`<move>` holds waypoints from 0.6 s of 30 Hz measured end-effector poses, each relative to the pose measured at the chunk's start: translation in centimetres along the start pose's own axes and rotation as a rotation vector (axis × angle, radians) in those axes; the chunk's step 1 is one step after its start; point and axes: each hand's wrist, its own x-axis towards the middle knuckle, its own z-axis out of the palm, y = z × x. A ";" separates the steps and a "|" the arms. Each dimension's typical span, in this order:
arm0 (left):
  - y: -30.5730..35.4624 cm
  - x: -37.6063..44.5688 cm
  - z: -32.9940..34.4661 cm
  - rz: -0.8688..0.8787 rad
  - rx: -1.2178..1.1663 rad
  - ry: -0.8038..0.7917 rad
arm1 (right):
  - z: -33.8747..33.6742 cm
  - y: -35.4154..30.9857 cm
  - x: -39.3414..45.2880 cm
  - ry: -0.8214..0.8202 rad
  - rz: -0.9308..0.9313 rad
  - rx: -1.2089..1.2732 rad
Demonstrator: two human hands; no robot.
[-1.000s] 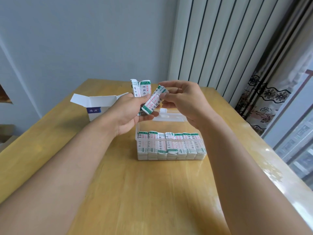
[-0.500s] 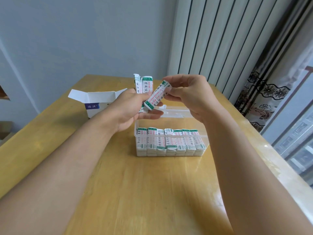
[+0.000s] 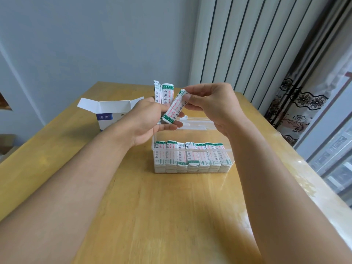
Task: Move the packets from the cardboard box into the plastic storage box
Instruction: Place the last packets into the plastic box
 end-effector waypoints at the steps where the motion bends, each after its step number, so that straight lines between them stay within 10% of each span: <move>1: 0.0 0.0 0.0 -0.002 0.001 -0.002 | 0.0 0.0 0.0 -0.001 0.001 0.005; 18: -1.0 1.6 -1.0 0.228 0.249 0.195 | -1.4 2.4 0.4 -0.431 0.308 -0.248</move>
